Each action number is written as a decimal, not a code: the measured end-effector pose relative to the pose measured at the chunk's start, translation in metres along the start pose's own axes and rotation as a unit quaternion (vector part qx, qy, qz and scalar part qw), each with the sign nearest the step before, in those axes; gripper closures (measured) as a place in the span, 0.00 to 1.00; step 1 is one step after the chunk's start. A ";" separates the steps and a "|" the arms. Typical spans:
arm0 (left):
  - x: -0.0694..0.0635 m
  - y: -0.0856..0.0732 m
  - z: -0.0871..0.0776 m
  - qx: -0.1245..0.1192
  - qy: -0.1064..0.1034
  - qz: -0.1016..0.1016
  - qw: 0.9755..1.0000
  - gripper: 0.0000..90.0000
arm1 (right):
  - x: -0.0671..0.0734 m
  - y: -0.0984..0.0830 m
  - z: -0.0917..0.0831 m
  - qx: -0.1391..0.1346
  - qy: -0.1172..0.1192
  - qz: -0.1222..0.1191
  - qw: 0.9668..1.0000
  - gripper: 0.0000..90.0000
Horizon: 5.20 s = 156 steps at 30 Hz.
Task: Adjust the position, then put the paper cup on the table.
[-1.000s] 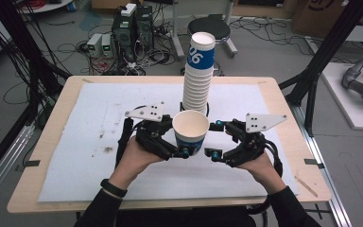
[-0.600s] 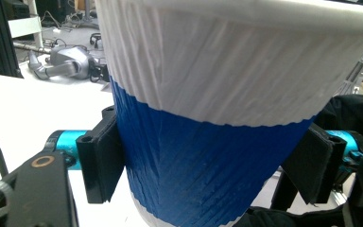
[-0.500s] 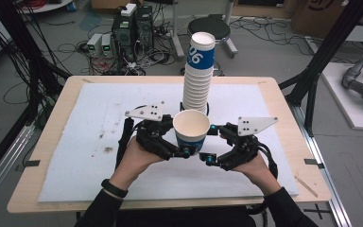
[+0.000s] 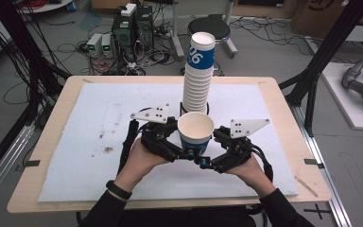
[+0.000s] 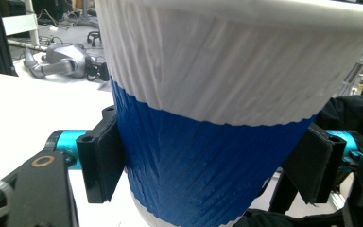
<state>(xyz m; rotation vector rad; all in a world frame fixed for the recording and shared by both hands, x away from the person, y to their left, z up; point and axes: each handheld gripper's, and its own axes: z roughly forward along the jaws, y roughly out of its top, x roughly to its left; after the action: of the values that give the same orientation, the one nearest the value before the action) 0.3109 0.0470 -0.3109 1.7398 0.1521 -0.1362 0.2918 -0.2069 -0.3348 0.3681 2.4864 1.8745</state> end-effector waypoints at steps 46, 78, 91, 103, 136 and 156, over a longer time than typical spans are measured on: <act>-0.007 0.009 -0.007 -0.049 -0.001 -0.003 0.999 0.19 | 0.001 -0.006 0.009 0.008 0.018 -0.008 1.000 0.34; 0.001 0.001 -0.031 -0.037 0.035 0.003 0.999 0.21 | -0.017 -0.007 -0.047 -0.027 -0.045 -0.003 0.999 0.23; 0.000 -0.006 -0.046 -0.033 0.054 0.009 0.998 0.21 | -0.021 -0.006 -0.067 -0.040 -0.075 -0.006 0.996 0.23; 0.001 -0.006 -0.043 -0.034 0.049 0.008 0.998 0.21 | -0.021 -0.006 -0.075 -0.044 -0.084 -0.007 0.995 0.23; 0.006 -0.007 -0.091 -0.034 0.155 0.020 0.987 0.21 | -0.028 -0.005 -0.082 -0.048 -0.104 -0.002 0.993 0.23; 0.036 -0.017 -0.112 -0.036 0.254 0.012 0.966 0.21 | -0.033 -0.006 -0.084 -0.043 -0.136 0.016 0.990 0.23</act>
<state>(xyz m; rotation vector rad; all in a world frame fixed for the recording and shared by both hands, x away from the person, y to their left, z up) 0.3439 0.1606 -0.3143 1.6715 0.5047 0.3337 0.3109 -0.2944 -0.3209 0.6184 2.2285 1.7970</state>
